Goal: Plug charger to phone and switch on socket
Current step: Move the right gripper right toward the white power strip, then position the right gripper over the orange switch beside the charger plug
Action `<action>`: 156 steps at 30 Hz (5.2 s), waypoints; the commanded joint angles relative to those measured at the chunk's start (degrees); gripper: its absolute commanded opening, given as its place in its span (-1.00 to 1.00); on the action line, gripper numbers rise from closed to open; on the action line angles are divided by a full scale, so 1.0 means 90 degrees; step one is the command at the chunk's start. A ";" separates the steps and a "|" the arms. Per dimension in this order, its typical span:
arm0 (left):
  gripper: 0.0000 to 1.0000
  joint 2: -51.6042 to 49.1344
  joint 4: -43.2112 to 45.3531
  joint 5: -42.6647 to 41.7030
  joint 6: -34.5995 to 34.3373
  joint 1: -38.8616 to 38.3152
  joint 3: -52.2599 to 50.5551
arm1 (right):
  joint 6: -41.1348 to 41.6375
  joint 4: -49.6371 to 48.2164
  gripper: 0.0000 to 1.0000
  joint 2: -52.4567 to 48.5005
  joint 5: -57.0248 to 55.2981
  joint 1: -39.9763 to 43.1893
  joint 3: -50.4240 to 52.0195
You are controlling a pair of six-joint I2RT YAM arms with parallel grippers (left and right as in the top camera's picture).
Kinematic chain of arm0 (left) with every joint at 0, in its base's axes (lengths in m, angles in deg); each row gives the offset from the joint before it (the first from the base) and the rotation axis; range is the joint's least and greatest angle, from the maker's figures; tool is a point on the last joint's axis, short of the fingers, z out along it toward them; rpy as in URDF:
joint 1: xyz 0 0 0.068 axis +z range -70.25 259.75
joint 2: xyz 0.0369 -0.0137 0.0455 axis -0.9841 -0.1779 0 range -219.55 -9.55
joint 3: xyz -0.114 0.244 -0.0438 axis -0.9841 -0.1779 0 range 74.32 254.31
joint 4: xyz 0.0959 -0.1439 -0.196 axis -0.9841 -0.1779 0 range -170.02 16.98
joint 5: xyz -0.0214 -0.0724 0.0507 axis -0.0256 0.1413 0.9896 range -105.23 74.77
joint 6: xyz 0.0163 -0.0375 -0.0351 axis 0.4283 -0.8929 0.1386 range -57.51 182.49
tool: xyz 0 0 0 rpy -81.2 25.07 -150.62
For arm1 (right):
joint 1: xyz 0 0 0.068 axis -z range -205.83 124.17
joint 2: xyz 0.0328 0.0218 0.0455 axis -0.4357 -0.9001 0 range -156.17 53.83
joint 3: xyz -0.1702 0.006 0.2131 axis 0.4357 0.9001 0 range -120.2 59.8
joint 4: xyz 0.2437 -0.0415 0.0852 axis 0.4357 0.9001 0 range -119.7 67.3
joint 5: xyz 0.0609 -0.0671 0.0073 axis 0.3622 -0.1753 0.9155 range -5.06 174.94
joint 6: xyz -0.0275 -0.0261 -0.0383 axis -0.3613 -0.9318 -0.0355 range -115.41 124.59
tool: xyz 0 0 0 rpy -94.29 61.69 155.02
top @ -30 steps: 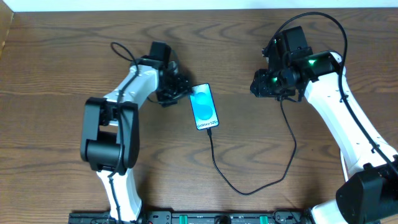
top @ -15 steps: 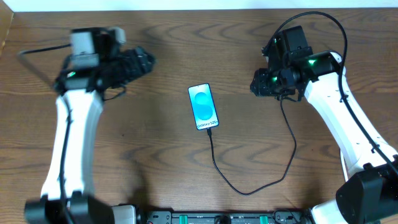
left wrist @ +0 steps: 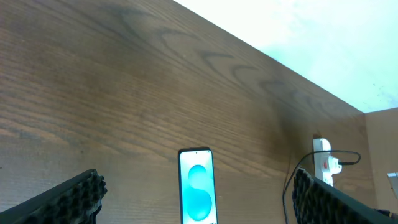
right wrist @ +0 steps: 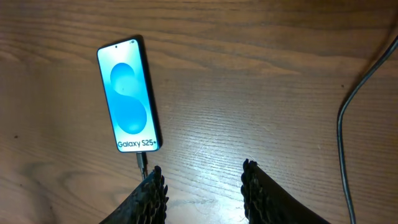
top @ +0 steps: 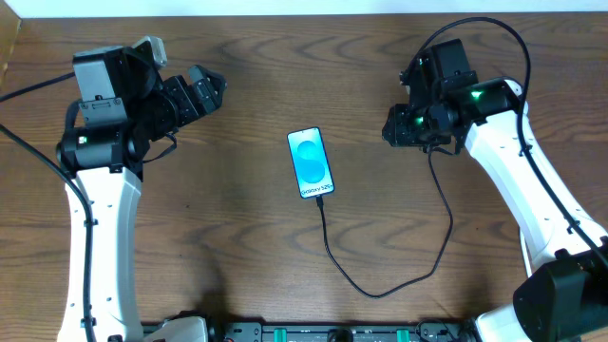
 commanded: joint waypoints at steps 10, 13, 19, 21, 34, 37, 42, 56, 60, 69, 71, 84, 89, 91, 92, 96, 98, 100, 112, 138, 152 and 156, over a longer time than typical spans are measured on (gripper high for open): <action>0.96 -0.0007 -0.0019 -0.0034 0.0085 0.0022 0.0036 | -0.0102 -0.0012 -0.26 0.0148 -0.0027 -0.0029 -0.0070; 0.96 -0.0007 -0.0019 -0.0036 0.0085 0.0022 0.0036 | -0.0102 -0.0049 -0.27 0.0148 -0.0029 -0.0029 -0.0070; 0.96 -0.0007 -0.0019 -0.0036 0.0085 0.0022 0.0036 | -0.0095 -0.0049 -0.25 0.0148 -0.0024 -0.0029 -0.0070; 0.96 -0.0007 -0.0019 -0.0034 0.0085 0.0022 0.0036 | 0.0002 -0.0010 -0.25 0.0153 -0.0027 -0.0029 -0.0070; 0.96 -0.0007 -0.0019 -0.0034 0.0085 0.0022 0.0036 | 0.0155 0.0039 -0.21 0.0153 0.0005 0.0012 -0.0070; 0.96 -0.0007 -0.0019 -0.0034 0.0085 0.0022 0.0036 | 0.0168 0.0041 -0.24 0.0158 0.0097 0.0109 -0.0083; 0.96 -0.0007 -0.0019 -0.0036 0.0085 0.0022 0.0036 | 0.0158 0.0039 -0.75 0.0333 0.0457 0.0639 -0.0100; 0.96 -0.0007 -0.0019 -0.0034 0.0085 0.0022 0.0036 | -0.0216 0.0551 -0.98 0.0692 0.0478 0.2210 -0.0743; 0.96 -0.0007 -0.0019 -0.0034 0.0085 0.0022 0.0036 | -0.0444 0.0763 -0.98 0.0692 0.0474 0.2560 -0.1132; 0.96 -0.0007 -0.0019 -0.0034 0.0085 0.0022 0.0036 | -0.0588 0.0678 -0.98 0.0563 0.0600 0.3347 -0.1328; 0.96 -0.0007 -0.0019 -0.0036 0.0085 0.0022 0.0036 | -0.0697 0.0636 -0.98 0.0493 0.0593 0.3485 -0.1328; 0.96 -0.0007 -0.0019 -0.0036 0.0085 0.0022 0.0036 | -0.0719 -0.0117 -0.98 -0.0544 0.0695 0.4201 -0.1326; 0.96 -0.0007 -0.0019 -0.0034 0.0085 0.0022 0.0036 | -0.0719 -0.0299 -0.98 -0.1008 0.0741 0.4447 -0.1326; 0.96 -0.0007 -0.0019 -0.0034 0.0085 0.0022 0.0036 | -0.0719 -0.0408 -0.98 -0.1226 0.0748 0.4529 -0.1326; 0.96 -0.0007 -0.0019 -0.0034 0.0085 0.0022 0.0036 | -0.0719 -0.0471 -0.98 -0.1345 0.0775 0.4566 -0.1326; 0.95 -0.0007 -0.0019 -0.0036 0.0085 0.0022 0.0036 | -0.0719 -0.0707 -0.98 -0.1746 0.1083 0.4687 -0.1326; 0.96 -0.0007 -0.0019 -0.0036 0.0085 0.0022 0.0036 | -0.0719 -0.0818 -0.98 -0.1931 0.1185 0.4726 -0.1326; 0.96 -0.0007 -0.0019 -0.0036 0.0085 0.0022 0.0036 | -0.0719 -0.0928 -0.98 -0.2091 0.1190 0.4758 -0.1326; 0.96 -0.0007 -0.0019 -0.0034 0.0085 0.0022 0.0036 | -0.0646 -0.1331 -0.98 -0.2640 0.0998 0.4852 -0.1326; 0.96 -0.0007 -0.0019 -0.0034 0.0085 0.0022 0.0036 | -0.0544 -0.1591 -0.98 -0.2990 0.0780 0.4942 -0.1299; 0.96 -0.0007 -0.0019 -0.0036 0.0085 0.0022 0.0036 | -0.0214 -0.1625 -0.98 -0.3191 0.0780 0.4947 -0.1277; 0.96 -0.0007 -0.0019 -0.0034 0.0085 0.0022 0.0036 | -0.0214 -0.1705 -0.98 -0.3232 0.0758 0.4947 -0.1273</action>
